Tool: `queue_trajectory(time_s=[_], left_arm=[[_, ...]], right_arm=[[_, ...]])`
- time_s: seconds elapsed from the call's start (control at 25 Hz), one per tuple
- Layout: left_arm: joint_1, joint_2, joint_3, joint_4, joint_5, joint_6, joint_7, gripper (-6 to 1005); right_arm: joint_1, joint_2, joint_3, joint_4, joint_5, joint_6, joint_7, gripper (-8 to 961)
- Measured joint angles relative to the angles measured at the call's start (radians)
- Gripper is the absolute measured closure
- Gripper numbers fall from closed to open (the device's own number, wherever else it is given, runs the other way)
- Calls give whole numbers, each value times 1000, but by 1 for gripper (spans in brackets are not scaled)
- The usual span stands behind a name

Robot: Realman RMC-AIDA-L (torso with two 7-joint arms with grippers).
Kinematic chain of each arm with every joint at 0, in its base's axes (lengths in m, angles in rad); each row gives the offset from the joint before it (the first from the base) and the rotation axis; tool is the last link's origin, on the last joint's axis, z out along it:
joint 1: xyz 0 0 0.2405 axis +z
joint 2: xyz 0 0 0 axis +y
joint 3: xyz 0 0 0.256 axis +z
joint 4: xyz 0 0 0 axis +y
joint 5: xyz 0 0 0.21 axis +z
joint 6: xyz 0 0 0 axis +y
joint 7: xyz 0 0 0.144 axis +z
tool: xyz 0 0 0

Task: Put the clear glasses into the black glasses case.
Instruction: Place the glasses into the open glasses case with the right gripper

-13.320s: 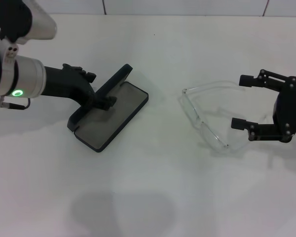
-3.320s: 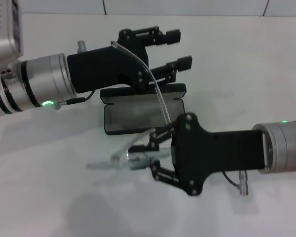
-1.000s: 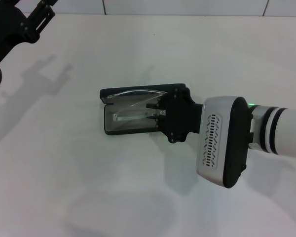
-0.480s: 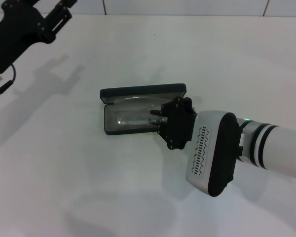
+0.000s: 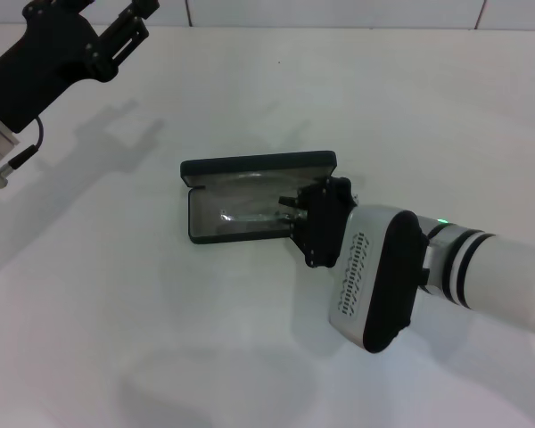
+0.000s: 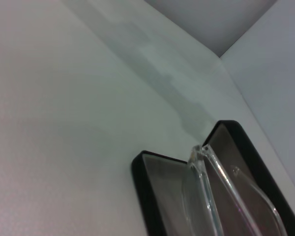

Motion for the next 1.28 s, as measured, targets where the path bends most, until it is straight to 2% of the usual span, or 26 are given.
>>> queue_trajectory(time_s=[0.16,0.56,0.84,1.04,1.16,1.28], left_arm=[[0,2,2,5,0,0,-1,444],[0,4,1,12,-1,3,-1,445],[8,6,0,13,-1,3,-1,445],[13,7,-1,13,-1,3,0,445],[14,8,0,13,0,3,2,445],[14,8,-1,13,0,3,3,445]], right_arm=[[36,0,-6,24,65,10,0,780],[59,-1,-24,40,101,49,0,771],[52,-1,-23,11,102,-13,0,765],[19,-5,-9,-31,94,-43,-5,560],[4,-5,12,-39,93,-67,-8,497],[-1,-5,49,-49,99,-147,-4,455]])
